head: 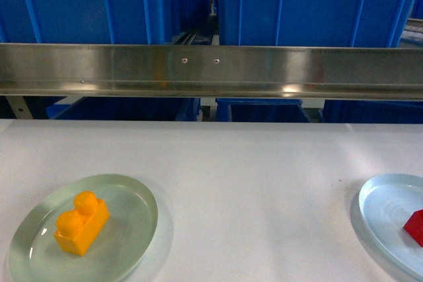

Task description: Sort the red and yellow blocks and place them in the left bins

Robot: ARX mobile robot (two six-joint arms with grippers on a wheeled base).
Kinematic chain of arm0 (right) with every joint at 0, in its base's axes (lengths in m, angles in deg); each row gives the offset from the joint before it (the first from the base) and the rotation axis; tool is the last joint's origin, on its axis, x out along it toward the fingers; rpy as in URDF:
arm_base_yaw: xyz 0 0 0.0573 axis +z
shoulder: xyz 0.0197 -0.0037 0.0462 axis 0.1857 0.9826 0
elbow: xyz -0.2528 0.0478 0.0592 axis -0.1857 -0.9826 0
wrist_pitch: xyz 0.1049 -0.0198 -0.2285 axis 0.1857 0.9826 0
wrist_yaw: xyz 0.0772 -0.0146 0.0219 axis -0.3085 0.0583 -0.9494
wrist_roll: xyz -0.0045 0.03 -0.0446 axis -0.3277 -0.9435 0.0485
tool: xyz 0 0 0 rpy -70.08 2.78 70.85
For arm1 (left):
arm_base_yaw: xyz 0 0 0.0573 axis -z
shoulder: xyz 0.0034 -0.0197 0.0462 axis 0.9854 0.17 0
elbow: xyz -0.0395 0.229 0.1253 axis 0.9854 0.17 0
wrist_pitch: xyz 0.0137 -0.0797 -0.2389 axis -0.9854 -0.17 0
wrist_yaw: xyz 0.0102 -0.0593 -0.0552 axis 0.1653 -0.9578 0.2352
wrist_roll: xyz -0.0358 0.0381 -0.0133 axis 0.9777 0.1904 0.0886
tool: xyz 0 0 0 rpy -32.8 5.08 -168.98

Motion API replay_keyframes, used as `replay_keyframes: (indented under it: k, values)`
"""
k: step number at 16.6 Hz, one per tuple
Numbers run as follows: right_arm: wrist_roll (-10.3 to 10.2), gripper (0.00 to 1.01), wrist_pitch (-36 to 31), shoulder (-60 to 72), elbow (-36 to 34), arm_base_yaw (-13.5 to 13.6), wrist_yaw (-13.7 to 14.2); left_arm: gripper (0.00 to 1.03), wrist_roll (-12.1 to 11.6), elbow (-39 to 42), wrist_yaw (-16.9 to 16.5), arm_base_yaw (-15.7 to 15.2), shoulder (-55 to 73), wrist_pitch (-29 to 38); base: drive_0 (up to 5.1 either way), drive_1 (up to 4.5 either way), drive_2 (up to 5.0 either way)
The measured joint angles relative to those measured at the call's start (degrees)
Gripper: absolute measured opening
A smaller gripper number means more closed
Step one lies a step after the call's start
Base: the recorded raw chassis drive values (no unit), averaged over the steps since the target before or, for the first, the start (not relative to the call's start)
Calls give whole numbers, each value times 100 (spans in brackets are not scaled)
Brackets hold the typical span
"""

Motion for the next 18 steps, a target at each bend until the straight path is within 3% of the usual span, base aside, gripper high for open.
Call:
replay_keyframes:
  k: [18]
  values:
    - [9, 98, -55, 7, -2, -76, -55, 98, 15, 0, -33, -2, 15, 33, 0, 0, 0]
